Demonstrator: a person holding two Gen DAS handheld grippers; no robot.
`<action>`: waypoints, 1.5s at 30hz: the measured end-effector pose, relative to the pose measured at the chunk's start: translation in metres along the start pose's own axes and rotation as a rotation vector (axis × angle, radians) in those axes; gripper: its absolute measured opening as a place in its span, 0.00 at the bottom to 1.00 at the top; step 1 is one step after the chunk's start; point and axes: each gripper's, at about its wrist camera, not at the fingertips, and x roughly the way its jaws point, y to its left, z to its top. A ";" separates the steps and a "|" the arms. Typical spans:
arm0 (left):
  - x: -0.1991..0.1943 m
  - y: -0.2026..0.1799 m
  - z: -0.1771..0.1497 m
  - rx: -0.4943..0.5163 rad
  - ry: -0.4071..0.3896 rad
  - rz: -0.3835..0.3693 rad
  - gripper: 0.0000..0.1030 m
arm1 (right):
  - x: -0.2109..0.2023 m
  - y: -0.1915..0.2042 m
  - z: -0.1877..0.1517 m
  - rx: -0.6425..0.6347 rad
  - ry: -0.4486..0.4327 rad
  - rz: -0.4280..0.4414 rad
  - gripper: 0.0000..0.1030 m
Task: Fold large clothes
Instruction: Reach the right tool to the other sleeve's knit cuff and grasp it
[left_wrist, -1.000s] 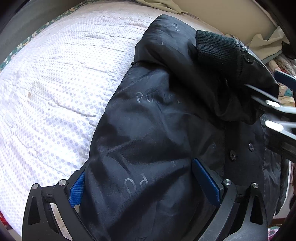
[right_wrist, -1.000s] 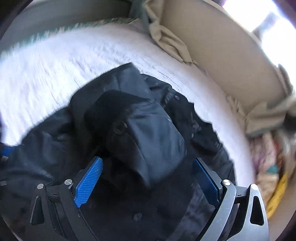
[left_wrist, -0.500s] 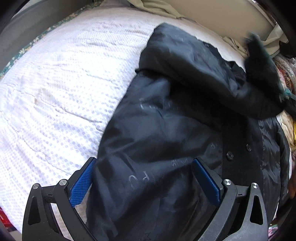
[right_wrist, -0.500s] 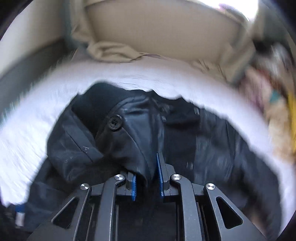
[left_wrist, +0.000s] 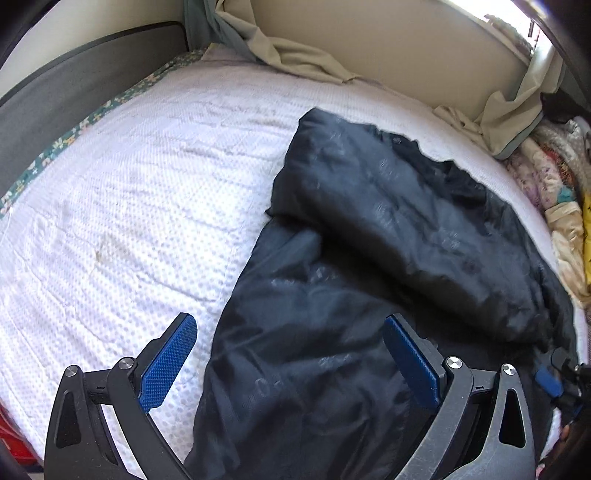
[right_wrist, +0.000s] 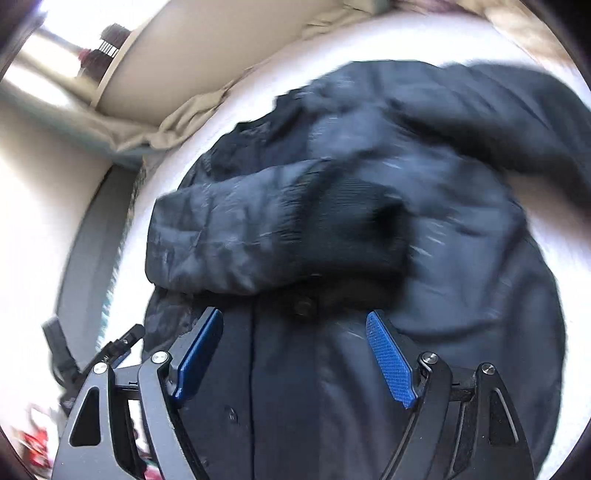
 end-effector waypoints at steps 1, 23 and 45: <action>-0.002 0.000 0.002 -0.004 -0.004 -0.011 0.99 | -0.005 -0.010 0.003 0.035 0.004 0.014 0.77; 0.008 -0.042 0.089 0.095 -0.122 -0.108 0.98 | 0.062 -0.042 0.080 0.136 0.120 0.147 0.37; 0.062 -0.039 0.097 0.134 -0.082 0.010 0.92 | 0.054 0.024 0.178 -0.329 -0.135 -0.064 0.11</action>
